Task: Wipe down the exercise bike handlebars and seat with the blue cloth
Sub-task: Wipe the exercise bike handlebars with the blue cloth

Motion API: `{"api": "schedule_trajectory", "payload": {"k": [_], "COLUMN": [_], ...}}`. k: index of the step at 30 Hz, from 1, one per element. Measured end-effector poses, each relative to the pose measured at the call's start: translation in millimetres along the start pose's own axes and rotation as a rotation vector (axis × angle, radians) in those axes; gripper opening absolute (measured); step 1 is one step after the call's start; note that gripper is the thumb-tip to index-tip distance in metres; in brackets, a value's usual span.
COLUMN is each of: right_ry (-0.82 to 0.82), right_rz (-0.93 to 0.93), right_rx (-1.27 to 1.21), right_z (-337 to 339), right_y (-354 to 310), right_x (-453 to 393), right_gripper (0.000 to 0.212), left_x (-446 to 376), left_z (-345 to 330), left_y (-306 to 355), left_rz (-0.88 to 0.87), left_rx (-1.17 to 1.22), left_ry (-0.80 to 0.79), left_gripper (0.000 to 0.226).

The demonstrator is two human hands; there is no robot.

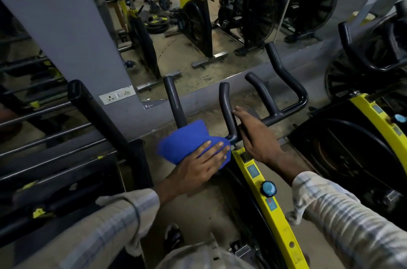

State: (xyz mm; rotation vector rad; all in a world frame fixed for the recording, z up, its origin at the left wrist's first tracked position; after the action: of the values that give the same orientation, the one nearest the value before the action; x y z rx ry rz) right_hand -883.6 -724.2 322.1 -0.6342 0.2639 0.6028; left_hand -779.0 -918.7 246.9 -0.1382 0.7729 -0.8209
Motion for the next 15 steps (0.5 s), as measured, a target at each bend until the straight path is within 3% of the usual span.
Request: {"api": "schedule_trajectory", "payload": {"k": [3, 5, 10, 15], "right_ry": [0.012, 0.023, 0.072, 0.074], "right_rz": [-0.016, -0.022, -0.030, -0.061], "right_rx": [-0.011, -0.023, -0.050, -0.078], "right_z": [0, 1, 4, -1], "right_y": [3, 1, -5, -8], "right_x": [9, 13, 23, 37], "right_gripper": [0.052, 0.050, 0.048, 0.064], "left_x": [6, 3, -27, -56], "left_z": [1, 5, 28, 45], "left_y": [-4, -3, -5, -1], "left_rz": [-0.140, -0.116, 0.279, 0.645], "left_rx": [0.082, 0.163, 0.232, 0.438], "left_ry": [-0.032, -0.036, 0.139, 0.224], "left_gripper": [0.034, 0.028, 0.031, 0.032]}}
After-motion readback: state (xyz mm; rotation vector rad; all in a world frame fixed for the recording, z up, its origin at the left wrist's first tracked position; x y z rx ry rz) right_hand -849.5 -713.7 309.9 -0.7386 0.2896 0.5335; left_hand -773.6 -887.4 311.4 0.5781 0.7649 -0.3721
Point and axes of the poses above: each hand's wrist, its own x-axis away from the middle knuckle, its own z-axis out of the back of the hand, y = z × x, the point moved 4 cm from there along -x, towards the middle knuckle, and after that the axes turned 10 degrees about y, right-handed, at the moved point
